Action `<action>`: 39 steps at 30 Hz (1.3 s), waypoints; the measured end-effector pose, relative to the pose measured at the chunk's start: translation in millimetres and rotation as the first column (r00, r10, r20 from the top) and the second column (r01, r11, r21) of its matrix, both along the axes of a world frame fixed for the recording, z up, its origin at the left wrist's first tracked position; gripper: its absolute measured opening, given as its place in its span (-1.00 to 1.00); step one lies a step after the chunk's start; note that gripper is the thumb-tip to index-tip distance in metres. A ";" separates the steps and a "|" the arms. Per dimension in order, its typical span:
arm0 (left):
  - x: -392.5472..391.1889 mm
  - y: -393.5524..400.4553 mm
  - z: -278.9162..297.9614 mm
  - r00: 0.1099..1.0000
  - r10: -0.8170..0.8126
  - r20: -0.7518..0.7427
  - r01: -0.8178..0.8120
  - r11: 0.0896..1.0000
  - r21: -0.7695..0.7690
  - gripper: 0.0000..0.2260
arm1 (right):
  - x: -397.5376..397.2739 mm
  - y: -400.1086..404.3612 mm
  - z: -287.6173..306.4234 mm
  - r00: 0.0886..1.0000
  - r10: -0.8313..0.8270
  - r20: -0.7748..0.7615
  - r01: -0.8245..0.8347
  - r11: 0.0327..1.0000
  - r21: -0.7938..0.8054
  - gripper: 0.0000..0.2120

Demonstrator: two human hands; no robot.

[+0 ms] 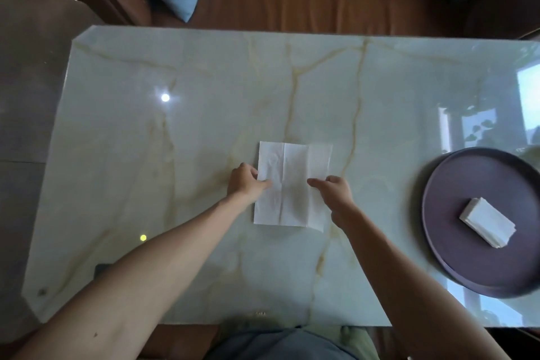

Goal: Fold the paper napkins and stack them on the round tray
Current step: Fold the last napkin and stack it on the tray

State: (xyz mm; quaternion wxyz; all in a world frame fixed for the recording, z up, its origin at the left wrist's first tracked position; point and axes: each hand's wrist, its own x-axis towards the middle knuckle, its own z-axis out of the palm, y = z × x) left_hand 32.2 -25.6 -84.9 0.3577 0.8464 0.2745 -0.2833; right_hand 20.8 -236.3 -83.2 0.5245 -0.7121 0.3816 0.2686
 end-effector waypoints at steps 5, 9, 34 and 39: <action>-4.5 1.0 -1.1 0.998 0.065 0.022 -0.063 0.997 -0.051 -0.83 | -4.6 -11.6 2.0 0.998 0.065 0.008 -0.065 0.998 -0.013 -0.79; -2.6 4.8 6.2 0.983 0.181 0.030 -0.169 0.959 -0.226 -0.83 | -8.4 -25.1 6.3 0.997 0.067 0.024 -0.067 0.998 -0.008 -0.84; 1.9 -25.3 99.0 0.996 0.009 0.086 0.053 0.719 -0.693 -0.84 | 4.2 -108.7 108.9 0.974 0.026 0.224 -0.094 0.950 0.298 -0.79; 11.1 -30.6 132.9 0.975 0.018 0.223 0.143 0.713 -0.686 -0.81 | 12.7 -116.1 119.6 0.967 -0.026 0.254 -0.074 0.923 0.376 -0.76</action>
